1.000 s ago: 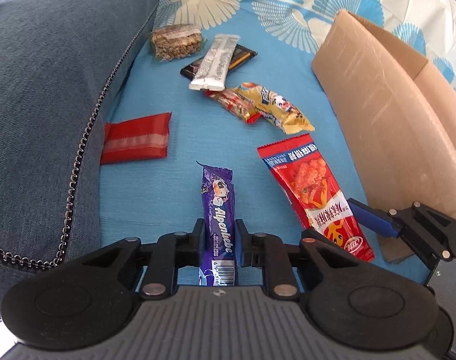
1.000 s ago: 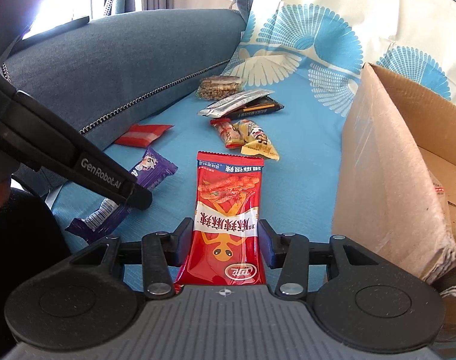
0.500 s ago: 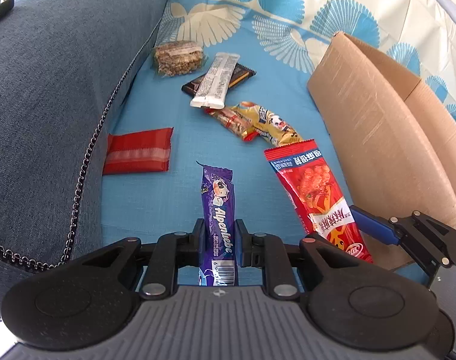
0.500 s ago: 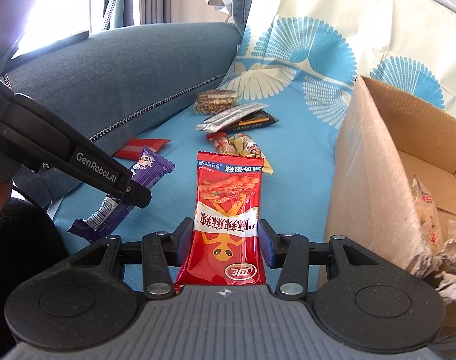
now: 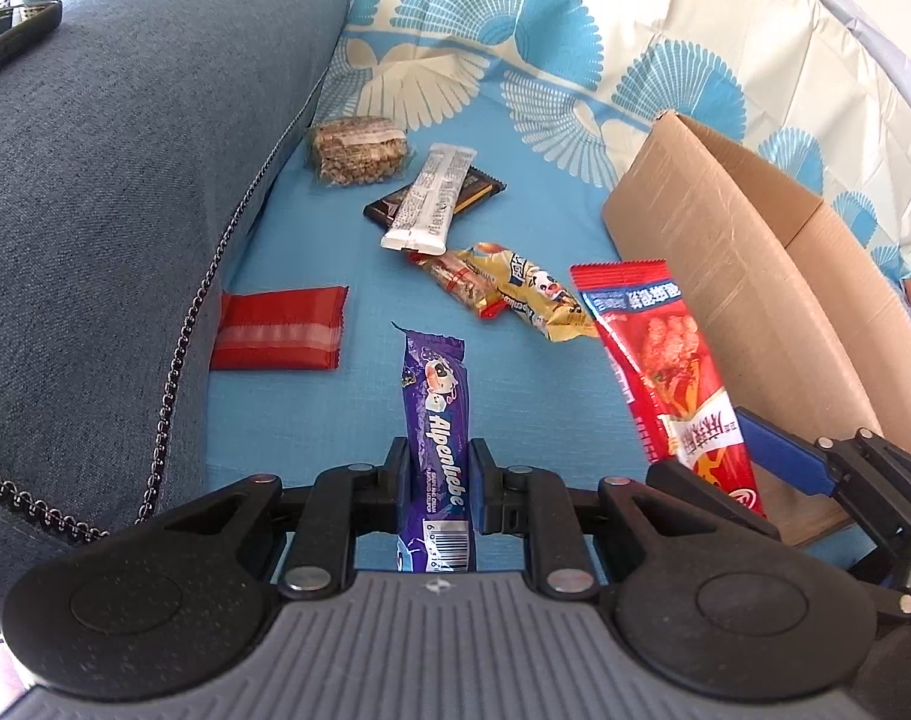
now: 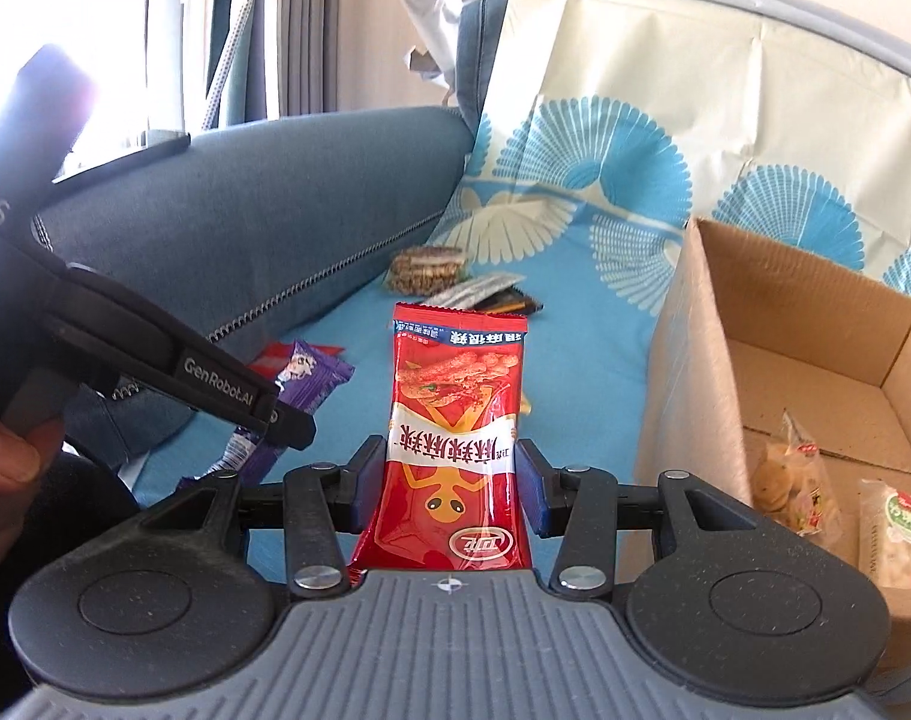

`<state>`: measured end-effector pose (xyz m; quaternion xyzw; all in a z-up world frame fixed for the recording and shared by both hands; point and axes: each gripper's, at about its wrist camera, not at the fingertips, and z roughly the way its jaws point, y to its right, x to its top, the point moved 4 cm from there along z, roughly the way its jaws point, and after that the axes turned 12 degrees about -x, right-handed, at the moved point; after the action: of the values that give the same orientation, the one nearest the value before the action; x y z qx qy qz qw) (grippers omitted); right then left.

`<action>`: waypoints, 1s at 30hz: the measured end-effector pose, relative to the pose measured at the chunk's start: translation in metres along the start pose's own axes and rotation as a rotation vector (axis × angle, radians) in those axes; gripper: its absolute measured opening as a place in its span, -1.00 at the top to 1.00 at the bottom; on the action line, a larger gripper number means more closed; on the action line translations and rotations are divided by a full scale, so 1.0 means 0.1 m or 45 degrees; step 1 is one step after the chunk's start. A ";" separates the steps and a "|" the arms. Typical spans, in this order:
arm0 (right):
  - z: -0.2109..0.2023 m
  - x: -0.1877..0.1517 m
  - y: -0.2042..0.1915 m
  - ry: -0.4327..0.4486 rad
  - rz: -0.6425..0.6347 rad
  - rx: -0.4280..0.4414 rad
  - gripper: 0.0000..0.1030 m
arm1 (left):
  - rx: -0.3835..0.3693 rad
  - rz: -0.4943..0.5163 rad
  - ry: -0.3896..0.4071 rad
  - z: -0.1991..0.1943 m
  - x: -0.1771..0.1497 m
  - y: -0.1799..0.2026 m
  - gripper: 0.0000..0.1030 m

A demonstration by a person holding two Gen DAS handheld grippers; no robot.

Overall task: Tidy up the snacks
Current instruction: 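Carry the purple bar and red pack over the box with both grippers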

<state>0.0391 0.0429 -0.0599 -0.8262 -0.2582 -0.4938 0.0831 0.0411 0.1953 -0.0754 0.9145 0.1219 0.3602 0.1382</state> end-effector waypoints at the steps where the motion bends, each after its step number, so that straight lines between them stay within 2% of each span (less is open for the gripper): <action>1: -0.02 0.01 0.00 0.008 -0.001 -0.001 0.07 | -0.003 0.000 0.004 -0.01 0.00 0.00 0.60; 6: -0.13 0.09 0.05 0.057 0.022 -0.002 0.07 | -0.016 -0.008 0.023 -0.05 0.00 -0.01 0.60; 11: -0.34 0.25 0.25 0.135 0.087 -0.020 0.07 | -0.025 -0.017 0.037 -0.08 0.00 -0.03 0.60; 15: -0.56 0.41 0.59 0.237 0.170 -0.081 0.07 | -0.029 -0.015 0.048 -0.10 0.00 -0.02 0.60; 19: -0.69 0.47 1.08 0.288 0.309 -0.171 0.07 | -0.034 0.000 0.056 -0.12 0.00 0.00 0.60; 25: -0.64 0.35 1.76 0.275 0.499 -0.301 0.07 | -0.044 0.013 0.081 -0.14 0.01 0.03 0.60; 30: -0.53 0.23 1.99 0.238 0.631 -0.322 0.07 | -0.039 0.015 0.106 -0.17 0.02 0.05 0.60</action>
<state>0.1086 -0.1398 0.0098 -0.8188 0.0236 -0.5607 0.1210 0.0317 0.1943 -0.0607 0.8972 0.1164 0.4006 0.1450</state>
